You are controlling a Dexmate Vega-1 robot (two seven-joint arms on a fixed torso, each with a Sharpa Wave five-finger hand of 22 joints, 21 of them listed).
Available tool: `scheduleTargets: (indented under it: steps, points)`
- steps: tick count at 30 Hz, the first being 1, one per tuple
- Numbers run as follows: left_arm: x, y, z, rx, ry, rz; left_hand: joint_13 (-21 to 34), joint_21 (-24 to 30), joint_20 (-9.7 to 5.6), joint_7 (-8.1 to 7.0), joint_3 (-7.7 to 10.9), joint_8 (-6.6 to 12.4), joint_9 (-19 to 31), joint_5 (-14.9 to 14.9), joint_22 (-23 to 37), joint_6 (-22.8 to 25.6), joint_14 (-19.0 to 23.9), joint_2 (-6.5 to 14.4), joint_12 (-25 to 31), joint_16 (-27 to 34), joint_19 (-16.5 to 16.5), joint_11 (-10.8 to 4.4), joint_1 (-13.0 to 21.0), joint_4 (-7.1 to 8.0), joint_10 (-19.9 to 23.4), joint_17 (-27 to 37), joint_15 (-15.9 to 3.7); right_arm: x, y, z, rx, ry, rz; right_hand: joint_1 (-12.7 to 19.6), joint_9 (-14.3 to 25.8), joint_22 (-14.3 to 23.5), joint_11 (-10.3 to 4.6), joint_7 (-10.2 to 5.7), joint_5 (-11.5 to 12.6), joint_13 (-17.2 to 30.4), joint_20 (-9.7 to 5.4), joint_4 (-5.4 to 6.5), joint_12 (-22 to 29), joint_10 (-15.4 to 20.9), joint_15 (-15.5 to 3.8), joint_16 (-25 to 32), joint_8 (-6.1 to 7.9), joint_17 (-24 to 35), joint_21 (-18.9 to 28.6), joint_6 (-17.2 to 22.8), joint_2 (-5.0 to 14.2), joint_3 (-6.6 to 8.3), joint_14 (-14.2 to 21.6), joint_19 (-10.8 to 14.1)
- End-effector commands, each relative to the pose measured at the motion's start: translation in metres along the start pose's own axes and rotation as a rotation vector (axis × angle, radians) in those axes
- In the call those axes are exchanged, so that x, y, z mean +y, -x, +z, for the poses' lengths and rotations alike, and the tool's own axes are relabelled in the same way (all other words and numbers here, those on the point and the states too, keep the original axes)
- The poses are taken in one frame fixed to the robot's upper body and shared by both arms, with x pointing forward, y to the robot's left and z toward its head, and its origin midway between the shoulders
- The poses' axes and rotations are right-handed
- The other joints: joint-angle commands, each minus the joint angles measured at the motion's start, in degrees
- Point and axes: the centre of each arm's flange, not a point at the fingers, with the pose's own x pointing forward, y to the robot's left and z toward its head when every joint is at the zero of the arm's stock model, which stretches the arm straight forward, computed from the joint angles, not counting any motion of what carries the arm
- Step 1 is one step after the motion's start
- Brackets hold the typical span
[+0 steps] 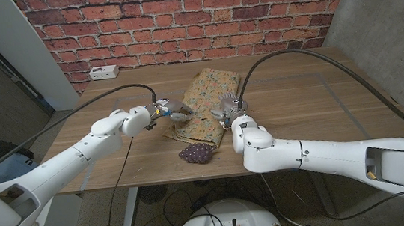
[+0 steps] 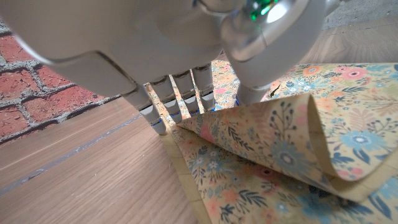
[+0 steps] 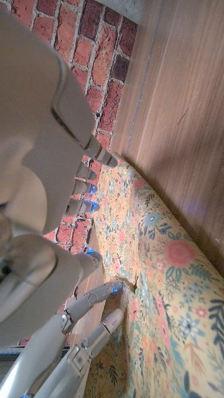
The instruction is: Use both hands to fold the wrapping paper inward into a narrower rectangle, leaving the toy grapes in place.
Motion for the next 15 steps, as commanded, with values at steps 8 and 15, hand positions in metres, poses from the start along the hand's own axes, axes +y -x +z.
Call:
scheduleTargets:
  steps: [8, 15]
  points:
    - [0.004, -0.002, 0.006, -0.001, -0.005, 0.0, 0.2, -0.4, 0.33, 1.75, 0.34, 0.04, 9.4, 0.1, 0.2, 1.6, -0.6, -0.1, 0.2, 0.1, 0.3, 0.15, -0.8, 0.0, -0.2, 0.1, -2.53, 0.038, 0.032, -0.007, 0.02, 0.024, 0.122, 0.3, 0.0, 0.0, -0.4, -0.42, 0.4, 0.1, -0.31, -0.7, 0.4, 0.2, -0.08, 0.2, 0.23, 0.0, 0.2, 0.4, 0.7, 0.33, -0.6, 0.1]
    - [0.004, 0.0, 0.009, 0.0, -0.005, 0.0, 0.2, -0.5, 0.34, 1.67, 0.35, 0.05, 9.4, 0.1, 0.2, 1.6, -0.6, 0.0, 0.2, 0.1, 0.4, 0.21, -0.9, 0.01, -0.1, 0.1, -2.61, 0.055, 0.033, -0.009, 0.025, 0.038, 0.186, 0.4, 0.0, 0.1, -0.35, -0.18, 0.4, 0.1, -0.43, -0.8, 0.4, 0.2, -0.15, 0.1, 0.22, 0.0, 0.1, 0.4, 0.93, 0.42, -0.7, 0.0]
